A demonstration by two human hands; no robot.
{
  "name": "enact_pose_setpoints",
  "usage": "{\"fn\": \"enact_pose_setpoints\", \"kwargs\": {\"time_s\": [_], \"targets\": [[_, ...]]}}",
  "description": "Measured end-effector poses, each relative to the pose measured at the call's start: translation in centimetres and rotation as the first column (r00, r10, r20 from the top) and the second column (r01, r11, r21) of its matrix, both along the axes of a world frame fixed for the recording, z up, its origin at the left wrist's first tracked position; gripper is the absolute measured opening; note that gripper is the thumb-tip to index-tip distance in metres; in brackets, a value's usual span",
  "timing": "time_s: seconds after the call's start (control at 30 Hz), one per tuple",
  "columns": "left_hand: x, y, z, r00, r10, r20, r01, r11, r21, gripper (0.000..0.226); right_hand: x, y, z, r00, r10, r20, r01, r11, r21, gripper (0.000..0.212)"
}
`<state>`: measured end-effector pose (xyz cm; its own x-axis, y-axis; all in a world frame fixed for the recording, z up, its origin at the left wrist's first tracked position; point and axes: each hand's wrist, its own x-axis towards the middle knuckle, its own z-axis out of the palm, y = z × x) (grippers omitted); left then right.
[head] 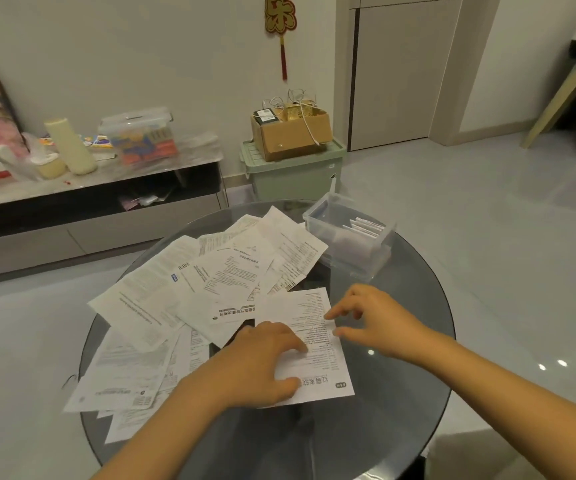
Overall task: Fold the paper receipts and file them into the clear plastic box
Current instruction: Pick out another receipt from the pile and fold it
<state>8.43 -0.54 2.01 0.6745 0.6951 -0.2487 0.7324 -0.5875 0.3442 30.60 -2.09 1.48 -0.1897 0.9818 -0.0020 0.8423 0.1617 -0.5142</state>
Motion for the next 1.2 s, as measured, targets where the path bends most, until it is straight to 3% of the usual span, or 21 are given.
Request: {"fn": "enact_pose_setpoints", "kwargs": {"time_s": [0.2, 0.4, 0.57, 0.77, 0.87, 0.97, 1.1, 1.2], "targets": [[-0.8, 0.3, -1.8, 1.0, 0.008, -0.008, -0.008, 0.999, -0.038, 0.07, -1.4, -0.3, -0.5, 0.976, 0.208, 0.058, -0.199, 0.971, -0.13, 0.036], [-0.4, 1.6, -2.3, 0.997, 0.015, 0.076, -0.01, 0.998, -0.065, 0.06, -1.4, 0.2, -1.4, 0.945, 0.31, 0.106, -0.287, 0.94, -0.184, 0.061], [-0.4, 2.4, -2.6, 0.991, 0.039, 0.13, -0.021, 0.991, -0.135, 0.054, -1.6, 0.9, -2.1, 0.935, 0.342, 0.093, -0.325, 0.932, -0.161, 0.056], [-0.9, 2.3, -2.4, 0.993, 0.024, 0.113, -0.003, 0.984, -0.178, 0.07, -1.8, 1.3, -2.7, 0.954, 0.296, -0.037, -0.298, 0.944, -0.138, 0.032], [-0.9, 2.0, -2.0, 0.994, 0.001, 0.113, 0.016, 0.989, -0.144, 0.059, -1.7, 1.6, -2.3, 0.97, 0.237, -0.054, -0.242, 0.964, -0.107, 0.026], [-1.0, 2.2, -1.3, 0.975, 0.074, 0.208, -0.042, 0.987, -0.153, 0.03, -1.6, 1.7, -1.4, 0.978, 0.153, -0.139, -0.176, 0.969, -0.172, 0.027], [-1.1, 2.5, -0.9, 0.942, 0.245, 0.23, -0.187, 0.951, -0.246, 0.03, -1.2, 1.9, -0.8, 0.965, 0.145, -0.22, -0.205, 0.938, -0.28, 0.032], [-1.1, 2.9, -0.7, 0.89, 0.363, 0.274, -0.286, 0.915, -0.284, 0.038, -1.3, 1.9, 0.0, 0.941, 0.051, -0.336, -0.157, 0.942, -0.296, 0.051]]}}
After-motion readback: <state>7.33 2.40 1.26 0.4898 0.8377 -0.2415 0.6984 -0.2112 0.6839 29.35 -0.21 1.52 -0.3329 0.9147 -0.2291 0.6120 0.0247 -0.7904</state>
